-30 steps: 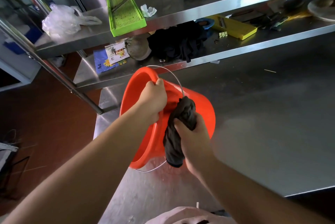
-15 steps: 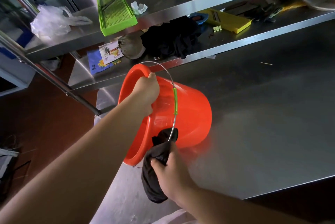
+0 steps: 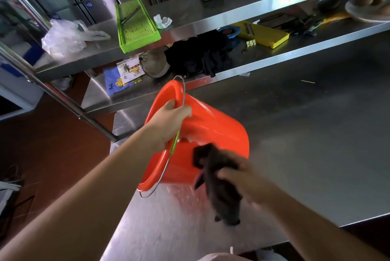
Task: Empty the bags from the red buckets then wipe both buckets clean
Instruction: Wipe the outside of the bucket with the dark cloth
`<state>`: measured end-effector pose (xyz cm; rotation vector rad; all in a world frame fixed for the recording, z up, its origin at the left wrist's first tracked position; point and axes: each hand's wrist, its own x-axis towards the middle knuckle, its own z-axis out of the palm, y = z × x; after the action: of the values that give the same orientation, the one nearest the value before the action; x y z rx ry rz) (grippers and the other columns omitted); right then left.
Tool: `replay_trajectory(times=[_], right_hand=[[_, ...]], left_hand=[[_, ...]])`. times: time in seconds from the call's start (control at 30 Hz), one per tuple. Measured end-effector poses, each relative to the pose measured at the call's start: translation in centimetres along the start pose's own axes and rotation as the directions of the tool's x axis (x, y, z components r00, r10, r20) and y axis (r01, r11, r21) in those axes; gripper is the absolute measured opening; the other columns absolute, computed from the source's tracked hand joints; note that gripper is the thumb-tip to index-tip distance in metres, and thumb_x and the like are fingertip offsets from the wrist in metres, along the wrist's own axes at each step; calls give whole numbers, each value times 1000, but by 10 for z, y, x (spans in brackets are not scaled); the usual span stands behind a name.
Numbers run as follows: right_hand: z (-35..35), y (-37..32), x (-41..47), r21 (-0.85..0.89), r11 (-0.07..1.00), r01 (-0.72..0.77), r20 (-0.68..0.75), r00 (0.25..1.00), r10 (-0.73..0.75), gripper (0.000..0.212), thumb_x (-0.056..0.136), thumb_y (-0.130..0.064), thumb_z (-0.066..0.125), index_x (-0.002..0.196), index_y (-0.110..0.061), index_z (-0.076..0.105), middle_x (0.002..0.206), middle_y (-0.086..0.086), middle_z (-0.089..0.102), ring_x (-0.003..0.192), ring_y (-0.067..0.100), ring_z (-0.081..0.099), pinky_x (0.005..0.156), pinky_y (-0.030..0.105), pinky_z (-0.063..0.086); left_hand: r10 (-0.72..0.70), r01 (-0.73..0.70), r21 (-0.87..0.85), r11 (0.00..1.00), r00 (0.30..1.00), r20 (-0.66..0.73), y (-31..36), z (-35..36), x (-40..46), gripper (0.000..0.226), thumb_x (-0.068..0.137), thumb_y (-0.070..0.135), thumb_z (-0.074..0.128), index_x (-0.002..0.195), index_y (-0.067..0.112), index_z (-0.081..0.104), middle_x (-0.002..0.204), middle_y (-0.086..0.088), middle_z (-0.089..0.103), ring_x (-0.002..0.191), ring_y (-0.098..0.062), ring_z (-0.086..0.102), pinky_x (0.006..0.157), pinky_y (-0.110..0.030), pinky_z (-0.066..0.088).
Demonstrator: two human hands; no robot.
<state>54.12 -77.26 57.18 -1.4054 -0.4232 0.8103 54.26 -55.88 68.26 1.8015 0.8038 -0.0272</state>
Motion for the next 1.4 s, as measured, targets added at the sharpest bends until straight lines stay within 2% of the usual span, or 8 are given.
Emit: replay_trajectory(times=[0.07, 0.17, 0.27, 0.5, 0.73, 0.9, 1.17, 1.4], right_hand=[[-39, 3, 9, 209, 977, 45, -255, 967, 9, 24, 78, -4, 58, 100, -8, 68, 95, 31, 69, 80, 33, 66, 81, 54, 55], [-88, 7, 33, 241, 963, 122, -544, 839, 29, 23, 87, -6, 54, 100, -16, 69, 92, 13, 75, 82, 28, 69, 79, 42, 55], [-109, 17, 63, 116, 993, 12, -649, 758, 67, 25, 84, -23, 59, 106, -29, 70, 97, 1, 74, 98, 24, 68, 87, 37, 52], [-69, 5, 115, -451, 842, -296, -477, 877, 53, 49, 90, -45, 32, 131, -37, 59, 135, 9, 62, 121, 34, 56, 94, 38, 39], [31, -68, 122, -585, 796, 156, -183, 931, -317, 41, 100, -23, 36, 135, -15, 56, 133, 16, 61, 116, 34, 59, 89, 40, 43], [26, -40, 98, -661, 704, 262, -121, 888, -444, 46, 99, -25, 40, 144, -21, 50, 144, 7, 56, 132, 22, 49, 108, 33, 39], [-74, 68, 67, -479, 820, -314, -607, 793, -51, 40, 99, -35, 41, 137, -36, 49, 133, 10, 63, 114, 37, 61, 83, 33, 39], [-82, 67, 85, -301, 866, -399, -655, 747, 116, 45, 93, -37, 41, 132, -24, 59, 125, 12, 66, 111, 34, 61, 83, 34, 40]], left_hand=[[-10, 11, -31, 999, 1000, 14, -3, -8, -1, 21, 67, 37, 67, 85, 44, 74, 91, -5, 70, 84, -29, 71, 80, -47, 60], [-38, 47, -123, 991, 996, 77, -9, -17, -6, 22, 66, 30, 68, 87, 29, 73, 76, -5, 70, 64, -24, 70, 64, -39, 58], [-71, 89, -153, 984, 991, 114, -13, -20, -12, 42, 57, 32, 71, 97, 20, 70, 77, -9, 67, 67, -28, 68, 74, -46, 55], [-53, 69, -137, 988, 992, 118, -10, -13, -13, 43, 56, 34, 71, 96, 20, 65, 86, -7, 59, 76, -30, 57, 80, -50, 45], [-36, 64, -251, 966, 993, 117, -2, -7, -8, 4, 82, 19, 66, 83, 19, 69, 70, -14, 63, 56, -27, 66, 61, -38, 57], [-119, 153, -251, 956, 982, 145, -4, -16, -7, 26, 74, 27, 66, 95, 12, 68, 86, -18, 59, 71, -31, 61, 74, -45, 55], [-154, 186, -298, 936, 980, 128, 2, -12, -7, 13, 92, 14, 59, 103, 9, 62, 65, -13, 58, 47, -26, 64, 50, -37, 58], [-206, 215, -292, 932, 977, 60, 18, -11, -3, 20, 92, 18, 66, 77, 5, 70, 65, -14, 65, 46, -26, 67, 49, -39, 60]])
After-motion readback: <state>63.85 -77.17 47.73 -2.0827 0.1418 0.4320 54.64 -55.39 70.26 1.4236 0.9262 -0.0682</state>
